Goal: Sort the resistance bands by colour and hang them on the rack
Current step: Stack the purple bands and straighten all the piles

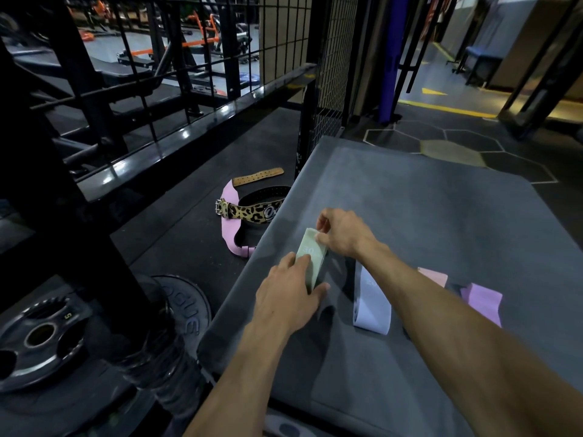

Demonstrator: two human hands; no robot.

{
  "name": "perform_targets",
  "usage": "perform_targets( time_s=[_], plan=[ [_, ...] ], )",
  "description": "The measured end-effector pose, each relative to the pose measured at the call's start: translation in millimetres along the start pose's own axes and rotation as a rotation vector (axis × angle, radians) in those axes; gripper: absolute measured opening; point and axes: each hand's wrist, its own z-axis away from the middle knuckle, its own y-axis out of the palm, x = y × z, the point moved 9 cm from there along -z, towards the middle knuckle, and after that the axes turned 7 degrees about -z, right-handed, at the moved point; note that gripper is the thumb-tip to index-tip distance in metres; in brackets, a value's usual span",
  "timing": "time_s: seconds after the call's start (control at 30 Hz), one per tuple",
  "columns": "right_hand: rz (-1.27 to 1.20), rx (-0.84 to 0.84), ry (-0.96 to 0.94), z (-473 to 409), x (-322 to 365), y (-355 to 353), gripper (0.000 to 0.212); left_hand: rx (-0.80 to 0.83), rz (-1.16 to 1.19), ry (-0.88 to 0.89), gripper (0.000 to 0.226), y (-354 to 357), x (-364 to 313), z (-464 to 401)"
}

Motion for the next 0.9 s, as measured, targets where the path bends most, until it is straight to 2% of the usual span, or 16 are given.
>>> perform_targets(
  time_s=[0.27,0.43,0.57,0.73,0.9],
  plan=[
    [0.013,0.041,0.022,4.0,1.1,2.9,0.022,-0.077,0.138,0.005,0.036,-11.6,14.3,-8.1],
    [0.022,0.042,0.011,8.0,1.7,4.8,0.026,-0.081,0.117,0.027,0.017,-7.1,24.4,-11.4],
    [0.031,0.039,0.001,10.7,2.3,3.3,0.029,-0.106,0.183,0.021,0.03,-6.8,28.4,-13.5],
    [0.051,0.036,-0.028,11.6,3.9,0.6,0.032,-0.096,0.185,0.012,0.017,-9.1,28.3,-14.2],
    [0.074,0.046,-0.04,15.6,6.5,-0.1,0.034,-0.09,0.184,-0.002,0.017,-8.2,28.7,-13.3]
  ],
)
